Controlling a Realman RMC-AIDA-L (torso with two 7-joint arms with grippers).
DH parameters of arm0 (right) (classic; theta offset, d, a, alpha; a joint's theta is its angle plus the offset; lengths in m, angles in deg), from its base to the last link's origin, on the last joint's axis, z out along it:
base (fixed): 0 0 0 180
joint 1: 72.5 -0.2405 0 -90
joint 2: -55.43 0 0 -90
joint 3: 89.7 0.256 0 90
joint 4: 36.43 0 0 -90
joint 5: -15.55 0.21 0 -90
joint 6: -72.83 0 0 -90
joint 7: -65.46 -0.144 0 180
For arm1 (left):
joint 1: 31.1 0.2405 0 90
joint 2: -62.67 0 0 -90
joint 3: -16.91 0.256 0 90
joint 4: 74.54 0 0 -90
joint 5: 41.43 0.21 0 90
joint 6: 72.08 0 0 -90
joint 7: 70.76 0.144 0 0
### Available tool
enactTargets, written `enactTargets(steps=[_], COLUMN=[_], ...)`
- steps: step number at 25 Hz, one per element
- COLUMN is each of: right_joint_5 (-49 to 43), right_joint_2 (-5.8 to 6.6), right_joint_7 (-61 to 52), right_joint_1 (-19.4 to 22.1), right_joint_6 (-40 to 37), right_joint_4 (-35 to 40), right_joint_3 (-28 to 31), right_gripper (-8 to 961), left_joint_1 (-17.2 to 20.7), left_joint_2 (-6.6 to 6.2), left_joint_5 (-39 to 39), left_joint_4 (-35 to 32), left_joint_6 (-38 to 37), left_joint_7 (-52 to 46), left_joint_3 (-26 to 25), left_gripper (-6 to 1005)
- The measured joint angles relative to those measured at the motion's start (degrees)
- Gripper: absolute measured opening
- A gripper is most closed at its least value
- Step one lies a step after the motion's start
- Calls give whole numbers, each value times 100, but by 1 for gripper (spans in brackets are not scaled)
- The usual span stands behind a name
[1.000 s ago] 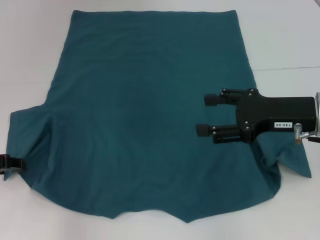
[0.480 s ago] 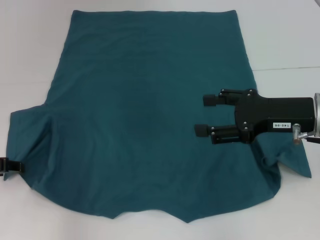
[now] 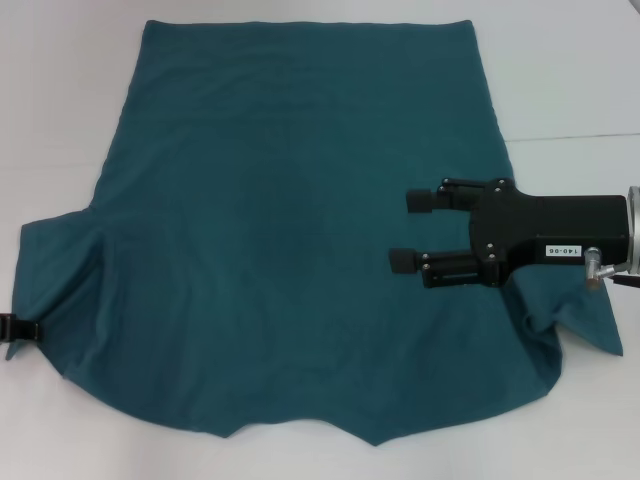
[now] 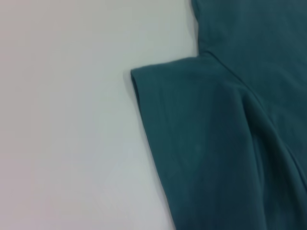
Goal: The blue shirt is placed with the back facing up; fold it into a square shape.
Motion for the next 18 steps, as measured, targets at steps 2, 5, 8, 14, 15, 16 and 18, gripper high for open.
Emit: enactTargets(steps=[2, 5, 8, 14, 15, 16, 18], right_joint_5=[0, 0, 0, 0, 0, 0, 0], right_joint_2=[-1, -9, -11, -9, -8, -8, -8], right_joint_7=[0, -11, -34, -82, -82, -82, -84], right_joint_1=[0, -1, -10, -40, -52, -62, -79], right_joint_6=[7, 11, 11, 11, 11, 12, 18], right_joint_4=[-1, -5, -11, -16, -33, -43, -65], right_joint_3=[0, -1, -6, -9, -10, -10, -10], right_gripper=[881, 881, 881, 881, 881, 881, 882], left_joint_1=[2, -12, -32, -19, -17, -16, -17], left_joint_2=[19, 30, 33, 26, 26, 25, 25], left_joint_5=[1, 2, 2, 2, 2, 2, 2], left_joint_4=[15, 110, 215, 185, 173, 167, 160], left_joint_6=[97, 184, 244, 263, 251, 241, 235], left_joint_7=[72, 201, 276, 272, 272, 272, 275], left_joint_3=[0, 12, 14, -16, -18, -17, -1], left_gripper=[469, 458, 446, 206, 176, 147, 88])
